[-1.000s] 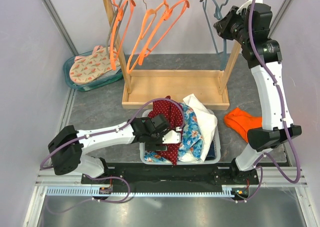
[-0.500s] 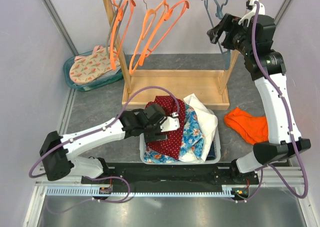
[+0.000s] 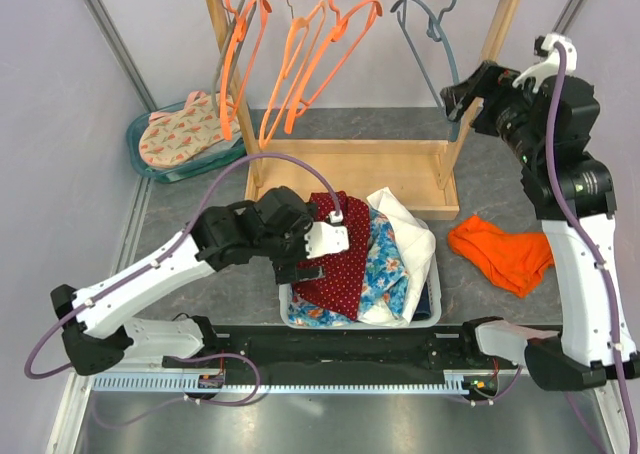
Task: Remove the skirt from the hanger
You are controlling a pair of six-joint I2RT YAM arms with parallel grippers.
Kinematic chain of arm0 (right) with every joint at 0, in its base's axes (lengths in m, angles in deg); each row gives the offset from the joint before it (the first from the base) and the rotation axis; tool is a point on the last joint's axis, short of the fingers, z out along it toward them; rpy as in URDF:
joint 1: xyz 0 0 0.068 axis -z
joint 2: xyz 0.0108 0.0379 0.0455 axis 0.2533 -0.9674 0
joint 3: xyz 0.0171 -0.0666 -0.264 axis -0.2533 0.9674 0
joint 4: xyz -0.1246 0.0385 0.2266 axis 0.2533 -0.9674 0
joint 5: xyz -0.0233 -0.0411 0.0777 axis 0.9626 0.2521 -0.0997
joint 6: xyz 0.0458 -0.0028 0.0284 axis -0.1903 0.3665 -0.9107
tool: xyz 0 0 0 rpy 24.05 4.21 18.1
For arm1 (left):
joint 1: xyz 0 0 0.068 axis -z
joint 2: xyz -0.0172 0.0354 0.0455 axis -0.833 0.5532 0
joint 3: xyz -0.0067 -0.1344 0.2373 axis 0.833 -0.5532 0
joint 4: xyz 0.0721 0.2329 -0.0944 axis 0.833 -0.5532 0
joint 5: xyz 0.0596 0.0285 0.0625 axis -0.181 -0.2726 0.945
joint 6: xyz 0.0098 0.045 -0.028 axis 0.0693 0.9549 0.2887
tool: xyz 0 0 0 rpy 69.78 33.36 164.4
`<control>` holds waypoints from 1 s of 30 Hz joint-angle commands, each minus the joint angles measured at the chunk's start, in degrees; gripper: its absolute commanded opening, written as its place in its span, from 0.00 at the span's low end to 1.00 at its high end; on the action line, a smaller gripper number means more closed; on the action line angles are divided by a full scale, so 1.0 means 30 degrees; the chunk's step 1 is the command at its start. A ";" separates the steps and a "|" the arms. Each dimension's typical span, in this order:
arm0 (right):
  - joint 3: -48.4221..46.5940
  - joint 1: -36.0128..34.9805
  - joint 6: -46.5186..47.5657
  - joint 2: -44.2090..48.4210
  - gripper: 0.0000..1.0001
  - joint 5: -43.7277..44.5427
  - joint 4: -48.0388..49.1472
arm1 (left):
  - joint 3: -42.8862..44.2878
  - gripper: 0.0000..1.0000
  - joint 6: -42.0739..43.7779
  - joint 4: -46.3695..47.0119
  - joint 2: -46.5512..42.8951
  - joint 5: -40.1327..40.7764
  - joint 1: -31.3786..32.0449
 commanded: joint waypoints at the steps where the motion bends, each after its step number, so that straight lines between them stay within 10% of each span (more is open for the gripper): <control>1: 0.2160 0.0021 0.0289 0.2069 0.98 0.0401 -0.1592 | 0.4095 1.00 0.0160 -0.2451 -0.1741 -0.2043 -0.0012; 13: 0.8052 -0.1707 0.1991 0.7700 0.98 0.3362 -0.1801 | 0.5660 0.99 0.0368 0.1498 -0.5817 0.3232 -0.5603; 30: 1.1012 -0.2849 0.2636 0.9167 0.98 0.2712 -0.0893 | -0.0054 0.99 -0.3765 0.3143 -0.7984 -0.0486 -1.1171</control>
